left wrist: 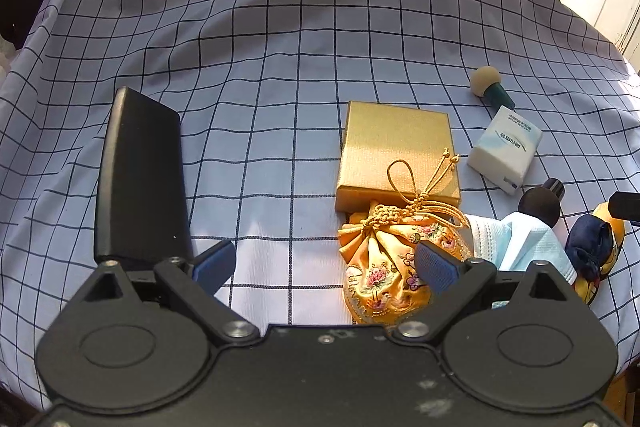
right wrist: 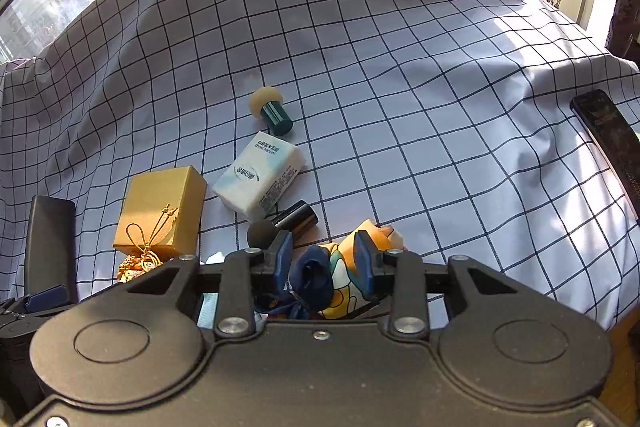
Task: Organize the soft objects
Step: 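Grasp the navy-and-orange scarf bundle with the right tool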
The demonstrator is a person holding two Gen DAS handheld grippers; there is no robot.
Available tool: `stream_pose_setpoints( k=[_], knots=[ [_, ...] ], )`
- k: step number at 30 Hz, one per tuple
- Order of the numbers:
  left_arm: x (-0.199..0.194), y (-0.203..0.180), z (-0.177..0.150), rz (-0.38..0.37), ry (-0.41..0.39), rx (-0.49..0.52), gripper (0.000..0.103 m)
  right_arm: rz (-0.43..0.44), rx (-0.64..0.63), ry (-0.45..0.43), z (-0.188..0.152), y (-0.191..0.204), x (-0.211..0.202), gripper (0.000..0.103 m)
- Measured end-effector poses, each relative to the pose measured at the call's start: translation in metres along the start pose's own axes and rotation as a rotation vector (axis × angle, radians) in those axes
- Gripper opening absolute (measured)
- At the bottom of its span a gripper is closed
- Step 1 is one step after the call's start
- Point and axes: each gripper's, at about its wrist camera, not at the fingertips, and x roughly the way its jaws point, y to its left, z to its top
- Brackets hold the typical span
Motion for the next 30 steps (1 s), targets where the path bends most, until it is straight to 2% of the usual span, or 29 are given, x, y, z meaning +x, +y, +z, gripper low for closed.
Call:
stream_pose_setpoints(
  k=[9,16,19,21,23,27,30],
  knots=[
    [0.005,-0.014,0.002,-0.035,-0.024,0.003,0.096,-0.007,0.100,0.021,0.008,-0.026,0.003,0.037],
    [-0.002,-0.009,0.003,-0.089,-0.051,-0.047,0.099,0.020,0.150,0.129,0.004,-0.035,0.019,0.038],
    [0.000,-0.010,0.003,-0.083,-0.037,-0.052,0.101,0.018,0.155,0.142,0.001,-0.034,0.023,0.038],
    [0.004,-0.011,0.002,-0.079,-0.015,-0.048,0.101,0.021,0.168,0.138,0.001,-0.034,0.025,0.040],
    [0.006,-0.013,0.001,-0.072,-0.005,-0.044,0.101,0.033,0.192,0.137,0.001,-0.034,0.027,0.048],
    [0.006,-0.014,0.000,-0.055,-0.007,-0.037,0.101,0.069,0.217,0.138,0.001,-0.029,0.030,0.052],
    [0.005,-0.012,0.000,-0.057,-0.003,-0.042,0.101,0.057,0.203,0.132,-0.001,-0.022,0.033,0.054]
  ],
)
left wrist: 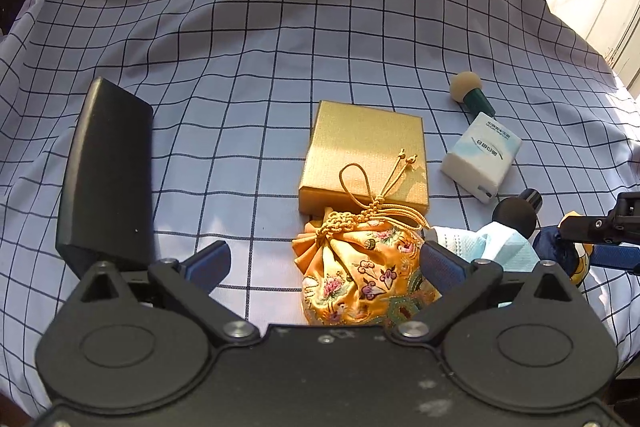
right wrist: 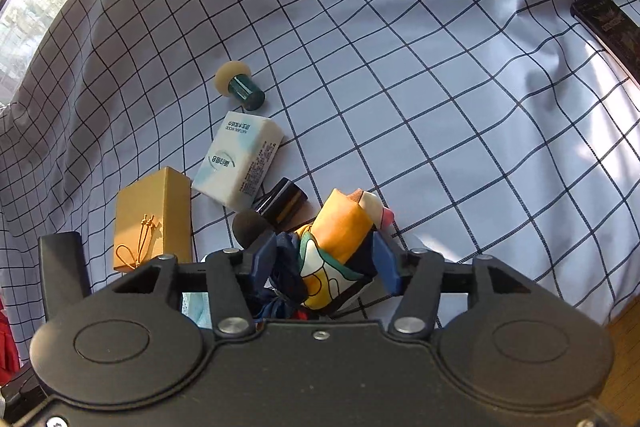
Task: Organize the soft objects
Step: 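Grasp the navy-and-orange scarf bundle with the right tool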
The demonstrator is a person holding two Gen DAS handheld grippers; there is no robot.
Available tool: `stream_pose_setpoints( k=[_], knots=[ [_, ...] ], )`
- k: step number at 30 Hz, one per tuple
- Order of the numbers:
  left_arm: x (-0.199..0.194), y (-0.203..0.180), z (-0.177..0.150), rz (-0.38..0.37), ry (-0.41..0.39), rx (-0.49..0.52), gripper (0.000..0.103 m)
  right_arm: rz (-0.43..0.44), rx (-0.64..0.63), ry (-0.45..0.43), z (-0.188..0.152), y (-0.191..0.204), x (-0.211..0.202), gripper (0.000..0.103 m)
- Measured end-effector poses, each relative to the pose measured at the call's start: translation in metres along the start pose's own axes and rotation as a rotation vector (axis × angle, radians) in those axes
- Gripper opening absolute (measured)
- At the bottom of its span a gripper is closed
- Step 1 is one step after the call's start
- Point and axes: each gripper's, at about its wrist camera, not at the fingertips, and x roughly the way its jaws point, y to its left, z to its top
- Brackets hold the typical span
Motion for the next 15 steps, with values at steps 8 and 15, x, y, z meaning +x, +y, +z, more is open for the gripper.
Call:
stream_pose_setpoints(
  k=[8,15],
  knots=[
    [-0.001,0.003,0.001,0.004,0.006,-0.010,0.101,-0.047,-0.046,-0.012,-0.005,0.010,0.004,0.060],
    [0.003,0.004,0.000,-0.006,0.034,-0.028,0.103,0.012,0.019,0.003,-0.005,-0.001,-0.006,0.060]
  ],
)
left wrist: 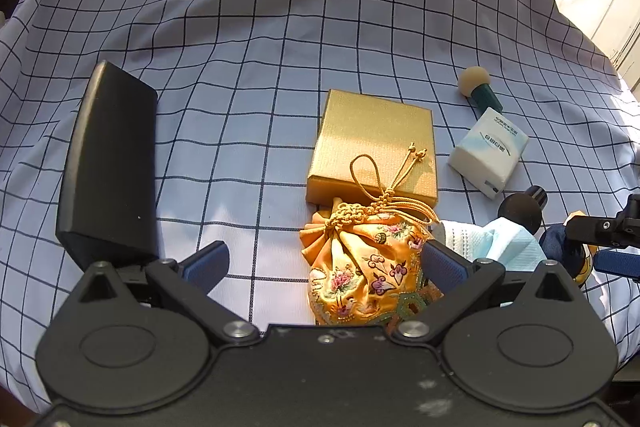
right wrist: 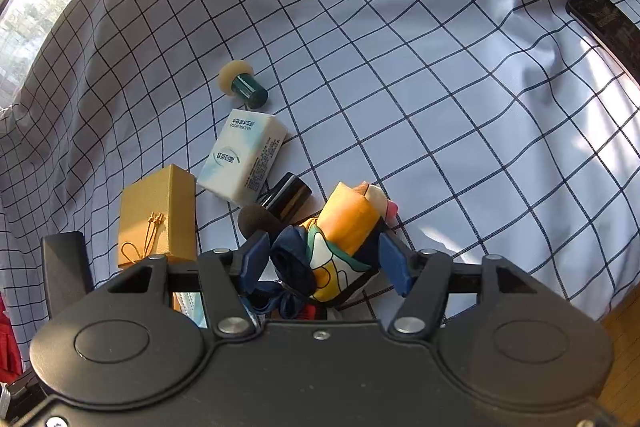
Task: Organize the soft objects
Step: 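Grasp the navy-and-orange scarf bundle with the right tool, then grasp the gold embroidered pouch with the left tool while the right tool holds the scarf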
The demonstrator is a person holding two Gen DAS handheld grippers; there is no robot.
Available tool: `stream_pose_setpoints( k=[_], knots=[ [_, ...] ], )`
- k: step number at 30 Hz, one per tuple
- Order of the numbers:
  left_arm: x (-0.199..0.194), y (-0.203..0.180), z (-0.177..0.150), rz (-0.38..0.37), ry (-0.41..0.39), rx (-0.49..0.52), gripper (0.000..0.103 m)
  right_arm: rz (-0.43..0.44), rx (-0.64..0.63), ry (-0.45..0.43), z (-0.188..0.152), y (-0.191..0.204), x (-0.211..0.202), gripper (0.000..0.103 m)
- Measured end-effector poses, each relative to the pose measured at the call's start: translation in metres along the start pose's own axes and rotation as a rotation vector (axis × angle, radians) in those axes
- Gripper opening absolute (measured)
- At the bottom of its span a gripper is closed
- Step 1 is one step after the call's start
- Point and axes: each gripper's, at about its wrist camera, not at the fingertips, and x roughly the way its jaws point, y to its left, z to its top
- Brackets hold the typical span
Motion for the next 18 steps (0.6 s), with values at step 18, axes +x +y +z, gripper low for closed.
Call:
stream_pose_setpoints(
  k=[18],
  knots=[
    [-0.002,-0.035,-0.043,0.142,-0.035,0.383,0.102,0.002,-0.008,0.018,-0.005,-0.004,-0.008,0.060]
  ],
)
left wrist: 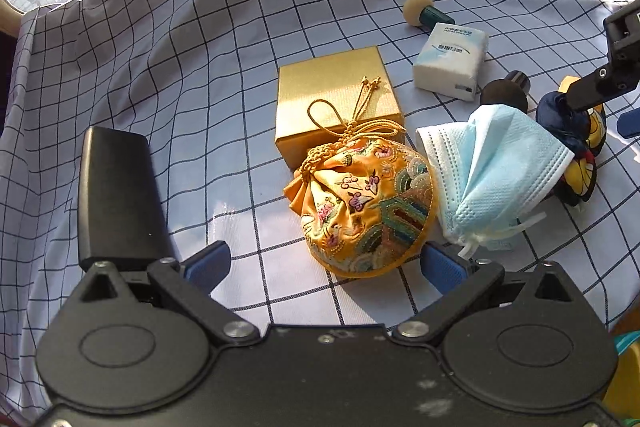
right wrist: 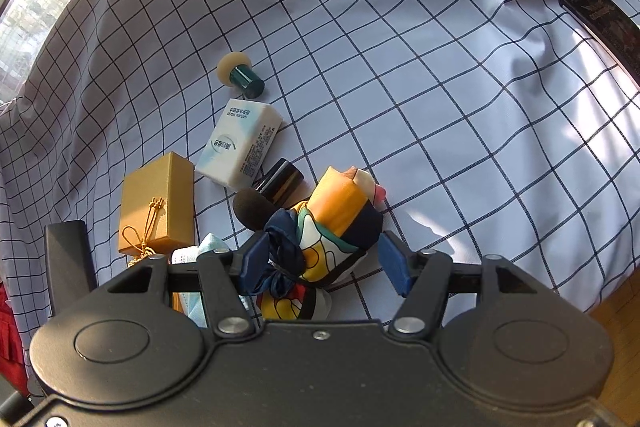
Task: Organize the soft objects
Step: 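Grasp the gold embroidered pouch with the left tool while the right tool holds the scarf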
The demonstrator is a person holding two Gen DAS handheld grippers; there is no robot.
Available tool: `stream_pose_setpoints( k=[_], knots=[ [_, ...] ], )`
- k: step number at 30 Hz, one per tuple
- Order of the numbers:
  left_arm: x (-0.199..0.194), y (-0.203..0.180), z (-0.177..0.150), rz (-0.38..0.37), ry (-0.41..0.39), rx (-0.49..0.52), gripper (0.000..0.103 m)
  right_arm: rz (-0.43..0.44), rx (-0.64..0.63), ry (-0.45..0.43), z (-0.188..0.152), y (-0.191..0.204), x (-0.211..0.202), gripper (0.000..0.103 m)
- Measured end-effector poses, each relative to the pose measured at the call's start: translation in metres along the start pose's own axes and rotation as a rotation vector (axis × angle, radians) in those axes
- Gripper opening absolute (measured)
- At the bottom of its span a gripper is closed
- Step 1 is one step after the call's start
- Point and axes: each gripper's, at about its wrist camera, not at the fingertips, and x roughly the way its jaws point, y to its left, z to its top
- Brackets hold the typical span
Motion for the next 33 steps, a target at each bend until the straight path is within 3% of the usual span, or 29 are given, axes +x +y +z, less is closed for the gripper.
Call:
stream_pose_setpoints(
  k=[4,9,21,23,26,33],
  knots=[
    [0.008,-0.003,0.009,0.002,-0.016,0.002,0.102,-0.002,-0.012,0.007,-0.002,0.003,0.001,0.060],
    [0.020,-0.011,0.020,0.080,-0.069,0.028,0.102,-0.003,-0.009,0.034,-0.004,0.004,0.009,0.060],
    [0.033,0.051,0.025,-0.089,0.033,-0.333,0.083,-0.041,-0.002,0.053,-0.004,0.013,0.030,0.059],
    [0.031,0.058,0.025,-0.118,0.034,-0.360,0.080,-0.043,-0.012,0.042,-0.004,0.013,0.029,0.051],
    [0.025,0.064,0.024,-0.137,0.027,-0.389,0.075,-0.033,-0.021,0.034,-0.003,0.012,0.024,0.048],
    [0.014,0.068,0.021,-0.160,0.012,-0.400,0.074,-0.033,-0.021,-0.032,-0.001,0.011,0.007,0.047]
  ],
)
